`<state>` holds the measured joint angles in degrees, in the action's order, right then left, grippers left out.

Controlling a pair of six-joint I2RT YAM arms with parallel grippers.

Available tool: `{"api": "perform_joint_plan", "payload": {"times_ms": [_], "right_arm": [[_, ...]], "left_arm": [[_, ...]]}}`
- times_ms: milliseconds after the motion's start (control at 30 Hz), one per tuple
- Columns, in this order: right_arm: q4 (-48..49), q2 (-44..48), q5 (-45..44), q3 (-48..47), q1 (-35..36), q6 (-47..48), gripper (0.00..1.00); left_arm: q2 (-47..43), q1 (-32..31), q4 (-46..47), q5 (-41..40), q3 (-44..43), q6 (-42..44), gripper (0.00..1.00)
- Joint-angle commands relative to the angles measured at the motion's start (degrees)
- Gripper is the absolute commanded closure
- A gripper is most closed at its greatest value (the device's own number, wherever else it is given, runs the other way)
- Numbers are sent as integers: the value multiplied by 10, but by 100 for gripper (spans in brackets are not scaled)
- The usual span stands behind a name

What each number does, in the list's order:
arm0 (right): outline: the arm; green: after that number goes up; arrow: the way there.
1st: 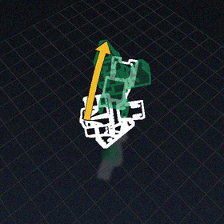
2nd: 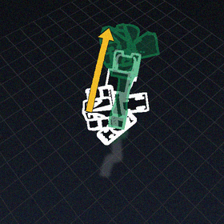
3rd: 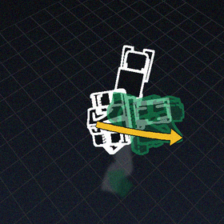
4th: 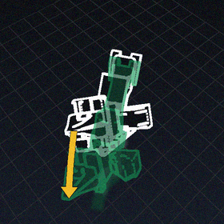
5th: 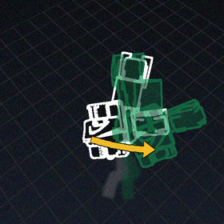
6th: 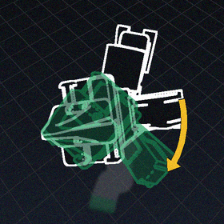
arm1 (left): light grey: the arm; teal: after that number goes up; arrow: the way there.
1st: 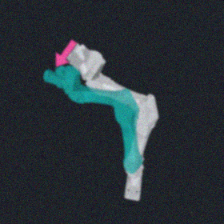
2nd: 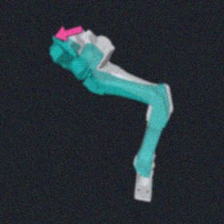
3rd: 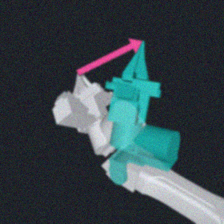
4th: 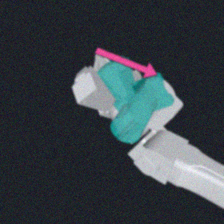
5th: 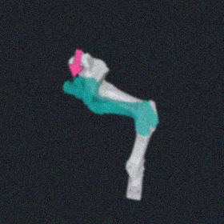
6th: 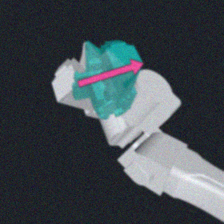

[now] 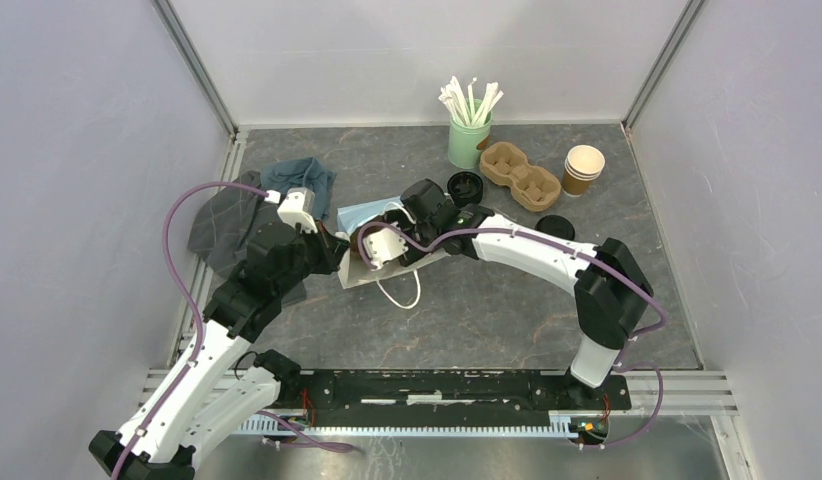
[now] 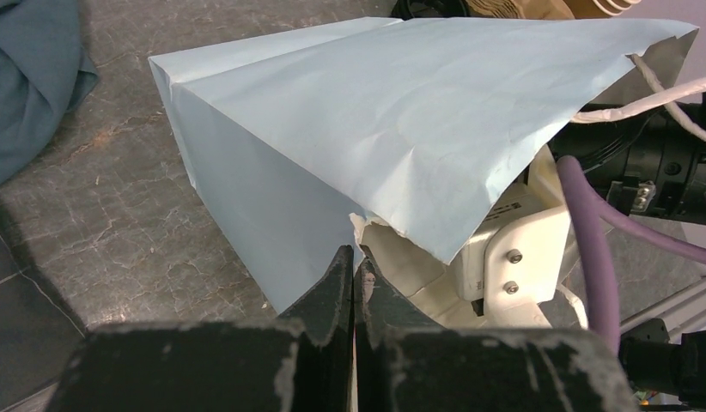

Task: Pack the takeout coffee

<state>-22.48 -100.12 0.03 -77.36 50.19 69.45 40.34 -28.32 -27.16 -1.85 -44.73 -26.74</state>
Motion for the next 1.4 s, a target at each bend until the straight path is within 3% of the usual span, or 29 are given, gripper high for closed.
{"api": "perform_joint_plan", "payload": {"times_ms": [0,267,500,733,900,1167,1367], "right_arm": [[-27,7,-9,-42,-1,-43,100],[-39,34,-39,-53,23,-65,100],[-51,57,54,-47,43,-100,100],[70,6,74,16,34,-93,100],[107,-65,-52,-30,38,-75,100],[84,60,-29,27,57,-113,100],[97,67,-33,71,58,-100,100]], "left_arm": [[-7,-1,10,-1,-2,29,98],[-1,-1,13,2,1,34,98],[-1,-1,14,2,2,33,98],[3,-2,20,10,0,33,98],[4,-1,20,14,2,27,98],[-2,-1,14,-1,0,24,98],[-4,-1,8,-4,-4,27,98]]}}
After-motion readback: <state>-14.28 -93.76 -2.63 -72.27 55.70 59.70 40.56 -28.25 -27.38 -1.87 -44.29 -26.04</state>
